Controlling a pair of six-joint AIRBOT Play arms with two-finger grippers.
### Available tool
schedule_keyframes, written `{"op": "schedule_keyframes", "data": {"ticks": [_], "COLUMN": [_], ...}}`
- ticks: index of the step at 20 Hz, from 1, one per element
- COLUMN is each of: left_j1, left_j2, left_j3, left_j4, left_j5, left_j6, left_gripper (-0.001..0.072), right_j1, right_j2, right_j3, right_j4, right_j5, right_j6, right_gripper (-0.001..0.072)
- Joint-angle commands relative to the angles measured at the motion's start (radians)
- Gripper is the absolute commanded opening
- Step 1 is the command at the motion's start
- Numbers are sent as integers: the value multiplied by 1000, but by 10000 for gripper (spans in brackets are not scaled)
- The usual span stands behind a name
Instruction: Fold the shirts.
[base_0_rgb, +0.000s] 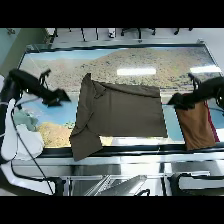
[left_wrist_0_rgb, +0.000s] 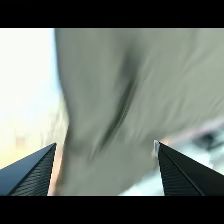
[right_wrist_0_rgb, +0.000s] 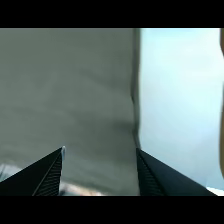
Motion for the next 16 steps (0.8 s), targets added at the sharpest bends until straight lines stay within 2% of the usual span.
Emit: {"op": "schedule_keyframes", "data": {"ticks": [1,5,9,10,11,14,15,16], "left_j1": [10,-9,-61,-78,-91,-119,-127,-126], "left_j2": [178,217,134,108,81,28,13,0], "left_j3": [-393,-599,-563,-543,-520,-459,-439,-419], "left_j4": [96,89,89,89,89,89,89,90], "left_j5": [-21,-182,-230,-230,-231,-236,-236,-232], "left_j6": [79,156,156,156,156,156,156,156], "left_gripper": [700,700,698,627,594,591,493,190], "right_j1": [-108,-200,-197,-197,-197,-195,-193,-188], "right_j2": [71,69,69,69,68,51,38,19], "right_j3": [-180,-240,-298,-308,-312,-315,-315,-315], "right_j4": [-15,-7,-6,-6,-6,14,29,40], "right_j5": [-48,-66,-24,-9,0,5,5,5], "right_j6": [-68,-79,-97,-97,-97,-97,-101,-101], "right_gripper": [495,495,494,495,494,494,494,494]}}
